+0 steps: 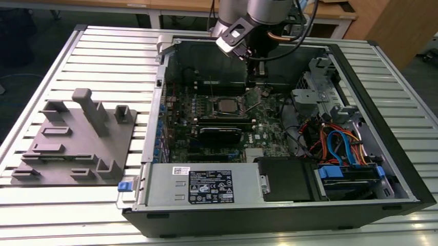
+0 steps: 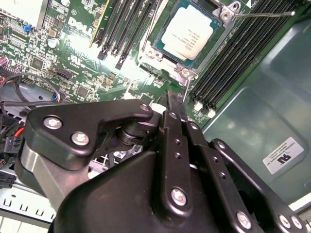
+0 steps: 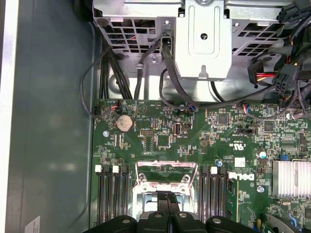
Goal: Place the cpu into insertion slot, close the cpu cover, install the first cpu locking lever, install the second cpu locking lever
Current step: 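Close the cpu cover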
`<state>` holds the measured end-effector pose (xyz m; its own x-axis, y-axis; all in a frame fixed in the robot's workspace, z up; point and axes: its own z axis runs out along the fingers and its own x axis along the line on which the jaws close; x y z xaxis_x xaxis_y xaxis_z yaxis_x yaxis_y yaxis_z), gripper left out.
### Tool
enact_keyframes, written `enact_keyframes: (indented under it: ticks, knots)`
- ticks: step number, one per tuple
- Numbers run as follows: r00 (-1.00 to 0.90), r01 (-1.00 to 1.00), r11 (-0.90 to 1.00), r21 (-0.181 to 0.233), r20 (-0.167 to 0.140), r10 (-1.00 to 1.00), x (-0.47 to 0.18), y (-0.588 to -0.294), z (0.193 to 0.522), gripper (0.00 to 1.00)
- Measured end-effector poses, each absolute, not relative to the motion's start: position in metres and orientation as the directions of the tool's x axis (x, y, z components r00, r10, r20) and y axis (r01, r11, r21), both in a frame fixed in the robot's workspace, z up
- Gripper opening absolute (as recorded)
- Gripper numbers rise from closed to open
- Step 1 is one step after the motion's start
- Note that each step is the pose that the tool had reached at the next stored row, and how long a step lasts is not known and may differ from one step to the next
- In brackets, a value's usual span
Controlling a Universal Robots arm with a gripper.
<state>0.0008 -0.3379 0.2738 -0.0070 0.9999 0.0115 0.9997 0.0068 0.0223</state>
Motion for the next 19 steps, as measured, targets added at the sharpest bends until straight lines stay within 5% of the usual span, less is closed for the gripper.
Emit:
enact_keyframes:
  ticks: [19]
  knots:
    - [-0.007, 1.000, 0.007, 0.022, 0.011, 1.000, 0.019, -0.338, 0.273, 0.10]
